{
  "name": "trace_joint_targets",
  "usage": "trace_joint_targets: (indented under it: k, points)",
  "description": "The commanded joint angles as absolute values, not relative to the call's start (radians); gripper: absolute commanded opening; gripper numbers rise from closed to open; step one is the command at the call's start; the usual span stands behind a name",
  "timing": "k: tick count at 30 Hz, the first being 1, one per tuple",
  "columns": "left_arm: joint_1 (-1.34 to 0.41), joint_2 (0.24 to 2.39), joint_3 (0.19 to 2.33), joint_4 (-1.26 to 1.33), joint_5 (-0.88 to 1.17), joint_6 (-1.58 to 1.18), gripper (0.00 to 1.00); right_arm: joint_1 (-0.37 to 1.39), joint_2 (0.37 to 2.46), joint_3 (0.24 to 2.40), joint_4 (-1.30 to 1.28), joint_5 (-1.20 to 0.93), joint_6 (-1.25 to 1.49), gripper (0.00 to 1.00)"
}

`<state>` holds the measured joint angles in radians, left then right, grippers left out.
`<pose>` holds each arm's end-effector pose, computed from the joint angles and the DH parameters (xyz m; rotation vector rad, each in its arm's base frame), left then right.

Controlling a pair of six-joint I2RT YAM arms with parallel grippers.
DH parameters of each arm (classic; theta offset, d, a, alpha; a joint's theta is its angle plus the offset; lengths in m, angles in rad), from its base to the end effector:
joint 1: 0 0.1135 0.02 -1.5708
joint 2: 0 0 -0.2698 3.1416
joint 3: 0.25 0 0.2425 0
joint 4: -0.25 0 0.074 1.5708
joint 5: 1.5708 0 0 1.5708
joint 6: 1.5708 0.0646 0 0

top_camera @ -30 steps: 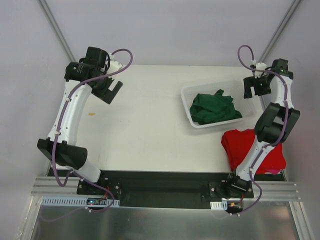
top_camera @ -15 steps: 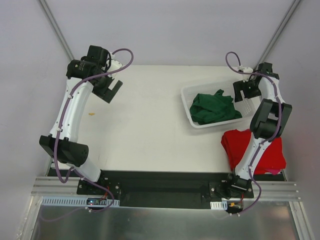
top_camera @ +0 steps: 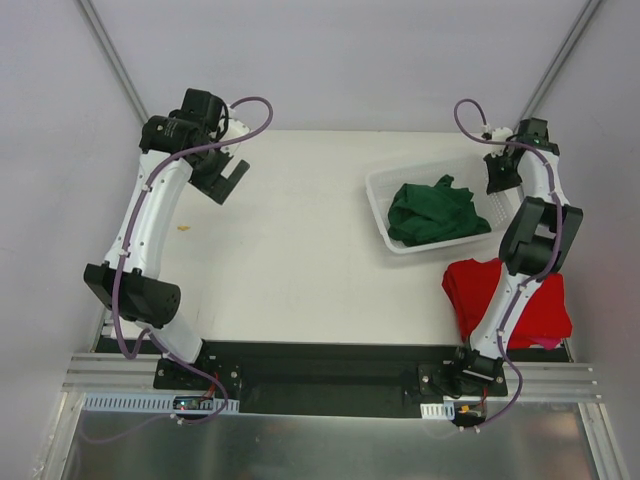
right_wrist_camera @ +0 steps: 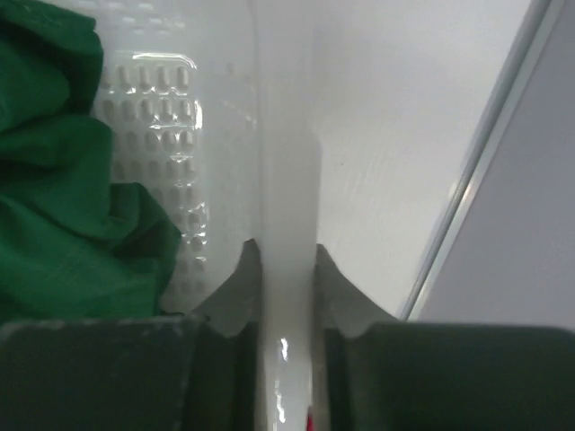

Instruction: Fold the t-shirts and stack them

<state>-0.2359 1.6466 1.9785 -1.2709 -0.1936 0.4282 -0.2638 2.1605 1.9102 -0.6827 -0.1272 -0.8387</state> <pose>0.3181 -0.0637 0.4049 0.7437 2.4013 0.3217 0.4798 -0.1211 0.2267 -0.7646 2.3996 -0.2988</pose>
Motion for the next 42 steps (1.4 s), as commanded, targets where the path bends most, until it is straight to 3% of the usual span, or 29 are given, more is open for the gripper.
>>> trace_joint_targets:
  k: [1, 13, 21, 37, 42]
  points:
    - [-0.252, 1.664, 2.025, -1.292, -0.218, 0.431, 0.99, -0.261, 2.177, 1.99, -0.683, -0.071, -0.824, 0.01]
    - [-0.291, 1.681, 2.029, -1.293, -0.242, 0.44, 0.99, -0.261, 2.238, 2.063, -0.693, -0.018, -0.749, 0.01]
    - [-0.295, 1.67, 2.02, -1.292, -0.249, 0.445, 0.99, -0.259, 2.332, 2.295, -0.713, 0.097, -0.788, 0.01]
    - [-0.317, 1.64, 1.98, -1.273, -0.143, 0.407, 0.99, -0.256, 2.388, 2.244, -0.367, 0.377, -0.917, 0.01]
    - [-0.357, 1.572, 1.832, -1.29, -0.116, 0.348, 0.99, -0.261, 2.447, 2.227, -0.284, 0.454, -0.923, 0.01]
